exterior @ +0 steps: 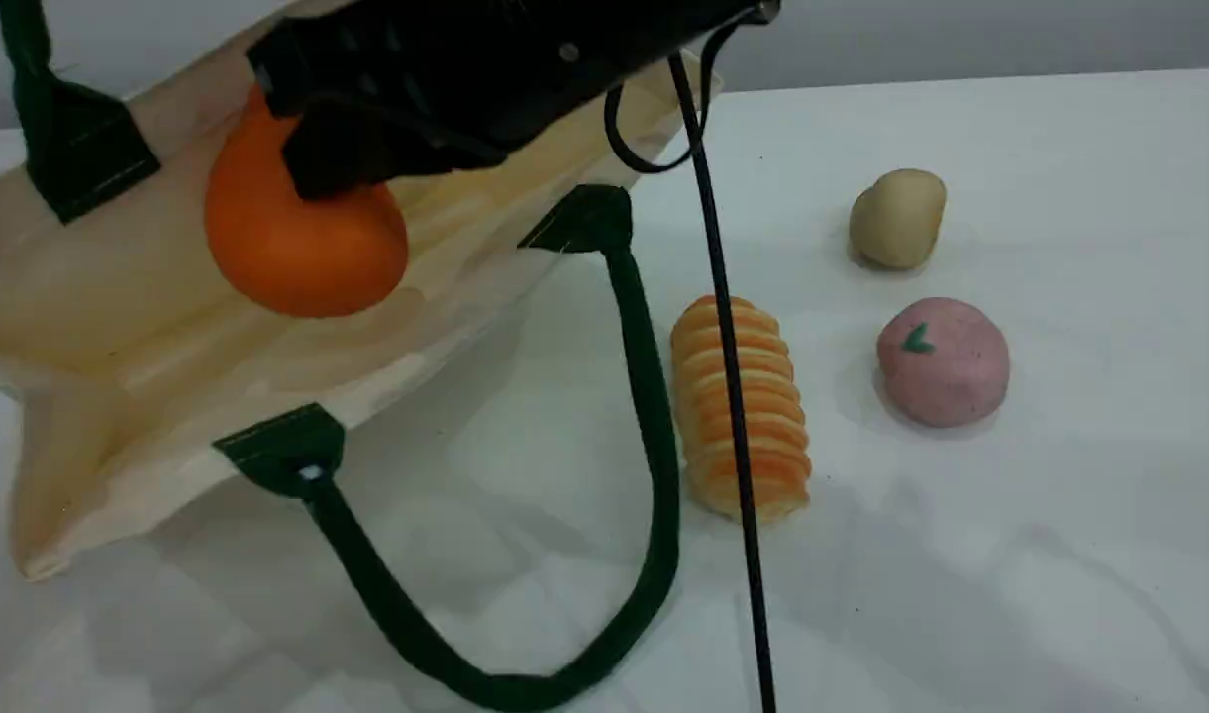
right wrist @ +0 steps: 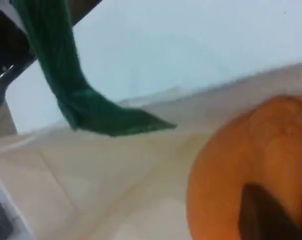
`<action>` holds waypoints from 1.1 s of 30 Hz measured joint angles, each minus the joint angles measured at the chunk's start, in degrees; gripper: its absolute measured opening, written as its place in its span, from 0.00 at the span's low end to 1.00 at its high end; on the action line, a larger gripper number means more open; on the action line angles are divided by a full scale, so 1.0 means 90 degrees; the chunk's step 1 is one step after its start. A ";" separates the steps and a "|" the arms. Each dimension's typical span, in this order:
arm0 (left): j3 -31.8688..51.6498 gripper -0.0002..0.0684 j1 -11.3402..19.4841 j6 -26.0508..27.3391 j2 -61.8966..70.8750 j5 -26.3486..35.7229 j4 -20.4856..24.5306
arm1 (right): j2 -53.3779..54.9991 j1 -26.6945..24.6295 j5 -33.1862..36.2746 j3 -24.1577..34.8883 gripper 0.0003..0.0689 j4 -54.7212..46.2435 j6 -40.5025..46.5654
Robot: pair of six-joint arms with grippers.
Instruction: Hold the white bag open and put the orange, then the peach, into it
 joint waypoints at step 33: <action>-0.0254 0.09 0.0000 0.0314 0.0000 0.0057 -0.0447 | 0.0217 0.0000 -0.0896 -0.0311 0.77 0.0007 -0.0008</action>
